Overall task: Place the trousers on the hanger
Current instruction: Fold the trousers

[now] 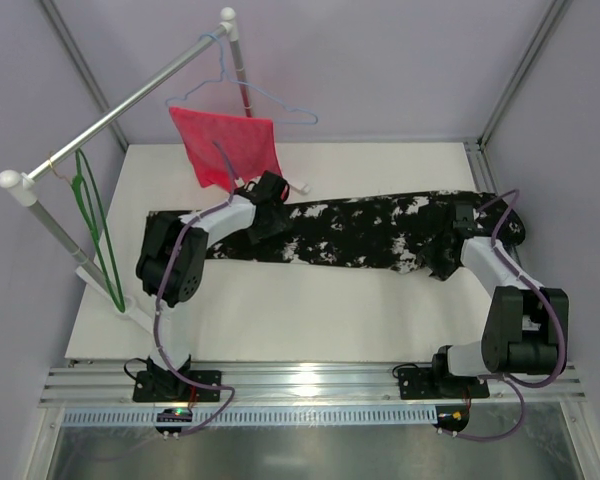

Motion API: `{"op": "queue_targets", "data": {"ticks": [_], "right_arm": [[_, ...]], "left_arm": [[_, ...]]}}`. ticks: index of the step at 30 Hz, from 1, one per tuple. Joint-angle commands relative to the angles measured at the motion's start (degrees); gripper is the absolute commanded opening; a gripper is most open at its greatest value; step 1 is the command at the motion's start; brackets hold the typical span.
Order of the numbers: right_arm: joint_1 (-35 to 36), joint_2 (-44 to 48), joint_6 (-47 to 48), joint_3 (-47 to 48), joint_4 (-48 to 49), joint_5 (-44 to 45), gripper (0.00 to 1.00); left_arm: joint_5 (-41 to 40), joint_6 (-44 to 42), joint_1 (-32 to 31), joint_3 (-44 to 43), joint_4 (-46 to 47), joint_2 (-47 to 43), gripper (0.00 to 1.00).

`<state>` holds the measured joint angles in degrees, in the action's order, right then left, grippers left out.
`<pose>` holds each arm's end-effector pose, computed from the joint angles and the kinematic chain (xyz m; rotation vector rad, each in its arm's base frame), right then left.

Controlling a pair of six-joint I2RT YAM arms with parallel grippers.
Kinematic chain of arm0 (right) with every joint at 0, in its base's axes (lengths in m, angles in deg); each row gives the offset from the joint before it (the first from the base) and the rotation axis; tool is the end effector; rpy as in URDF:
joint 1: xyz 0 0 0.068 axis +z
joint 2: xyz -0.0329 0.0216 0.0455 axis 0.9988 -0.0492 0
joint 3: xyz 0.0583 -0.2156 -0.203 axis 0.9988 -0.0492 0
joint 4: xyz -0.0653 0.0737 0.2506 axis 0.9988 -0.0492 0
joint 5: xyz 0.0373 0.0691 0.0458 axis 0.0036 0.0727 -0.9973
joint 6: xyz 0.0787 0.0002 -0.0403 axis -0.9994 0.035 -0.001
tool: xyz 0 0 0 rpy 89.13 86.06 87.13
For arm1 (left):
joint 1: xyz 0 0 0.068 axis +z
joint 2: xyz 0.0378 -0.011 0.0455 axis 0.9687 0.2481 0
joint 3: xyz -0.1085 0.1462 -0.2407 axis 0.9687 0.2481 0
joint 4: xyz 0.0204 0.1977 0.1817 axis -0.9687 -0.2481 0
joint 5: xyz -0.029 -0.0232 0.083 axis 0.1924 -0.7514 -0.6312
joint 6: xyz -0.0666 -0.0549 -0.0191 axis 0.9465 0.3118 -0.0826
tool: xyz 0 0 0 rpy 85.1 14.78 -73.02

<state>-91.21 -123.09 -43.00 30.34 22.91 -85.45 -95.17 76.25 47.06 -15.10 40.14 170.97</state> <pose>0.2746 -0.0244 0.1811 1.0967 2.4865 0.1108 0.4090 -0.2053 0.1513 -0.5961 2.6095 -0.1829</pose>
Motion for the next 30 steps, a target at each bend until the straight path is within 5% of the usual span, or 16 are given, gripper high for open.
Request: {"op": "queue_targets", "data": {"ticks": [1, 20, 24, 30], "right_arm": [[0.2, 2.1, -2.6, -2.2, 7.6, -1.9, 0.48], [0.5, -7.2, -4.1, -7.6, 20.2, 1.1, 0.52], [0.6, -6.8, -1.3, -3.4, 11.4, 2.5, 0.05], [0.6, -5.3, 6.5, 5.8, -6.4, 2.9, 0.04]], "left_arm": [[-3.7, -2.5, 2.1, 3.9, -6.8, 2.0, 0.73], [-5.8, -2.0, 2.2, 3.6, -8.0, 1.8, 0.72], [-7.0, -2.1, 2.6, 2.9, -9.5, 2.1, 0.72], [-9.1, -2.4, 5.5, 3.5, -10.9, 2.5, 0.73]]}}
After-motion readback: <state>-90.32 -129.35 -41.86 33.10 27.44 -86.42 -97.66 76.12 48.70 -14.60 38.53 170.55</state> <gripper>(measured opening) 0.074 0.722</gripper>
